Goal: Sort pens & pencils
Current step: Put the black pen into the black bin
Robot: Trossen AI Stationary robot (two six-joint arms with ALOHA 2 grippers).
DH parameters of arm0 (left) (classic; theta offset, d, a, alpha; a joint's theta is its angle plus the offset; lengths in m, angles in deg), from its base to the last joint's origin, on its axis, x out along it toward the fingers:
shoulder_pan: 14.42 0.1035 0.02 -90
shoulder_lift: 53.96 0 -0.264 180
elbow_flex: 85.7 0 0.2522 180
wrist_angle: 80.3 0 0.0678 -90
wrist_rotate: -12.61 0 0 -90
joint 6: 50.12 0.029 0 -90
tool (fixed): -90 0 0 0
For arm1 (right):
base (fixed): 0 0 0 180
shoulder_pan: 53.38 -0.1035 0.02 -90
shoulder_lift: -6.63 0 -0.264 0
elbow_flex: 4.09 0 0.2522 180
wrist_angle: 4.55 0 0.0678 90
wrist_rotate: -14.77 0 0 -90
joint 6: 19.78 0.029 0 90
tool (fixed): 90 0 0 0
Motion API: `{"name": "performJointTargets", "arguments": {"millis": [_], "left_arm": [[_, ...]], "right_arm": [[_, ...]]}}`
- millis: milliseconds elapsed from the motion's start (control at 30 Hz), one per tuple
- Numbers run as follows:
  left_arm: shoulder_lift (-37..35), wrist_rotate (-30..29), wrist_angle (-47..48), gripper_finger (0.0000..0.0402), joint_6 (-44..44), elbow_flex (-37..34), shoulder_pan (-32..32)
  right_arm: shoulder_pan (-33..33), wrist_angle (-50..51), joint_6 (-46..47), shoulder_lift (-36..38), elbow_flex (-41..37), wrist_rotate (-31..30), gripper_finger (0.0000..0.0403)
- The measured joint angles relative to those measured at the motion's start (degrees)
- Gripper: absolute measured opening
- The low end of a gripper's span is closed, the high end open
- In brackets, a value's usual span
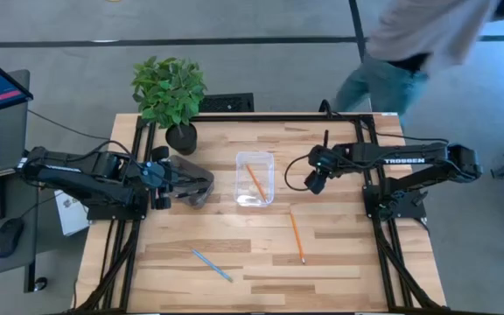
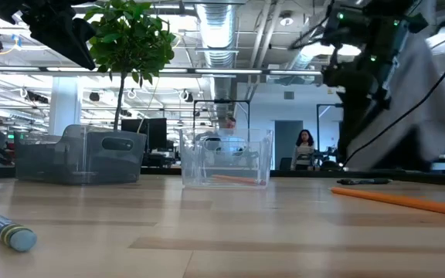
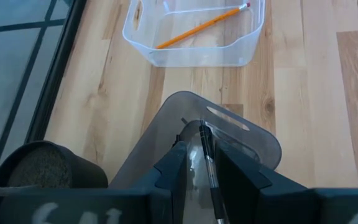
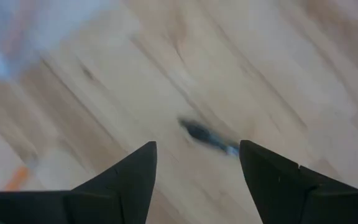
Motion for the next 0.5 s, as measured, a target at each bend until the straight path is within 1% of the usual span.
{"name": "performJointTargets", "arguments": {"millis": [167,233,300,500], "left_arm": [[0.0,0.0,0.0,0.0075,-0.04,0.0,0.02],[0.14,0.0,-0.02,0.0075,-0.07,-0.02,0.04],[0.24,-0.01,-0.02,0.0075,-0.09,-0.02,0.04],[0.85,-0.07,0.01,0.0075,-0.04,-0.04,0.07]], "right_arm": [[1.66,1.77,1.77,-4.25,-0.07,0.17,0.0255],[2.51,-0.45,1.93,-7.11,0.19,0.66,0.0255],[3.37,0.03,2.02,-10.01,-0.06,0.91,0.0255],[6.13,-5.21,5.76,-17.93,0.04,0.67,0.0255]]}}
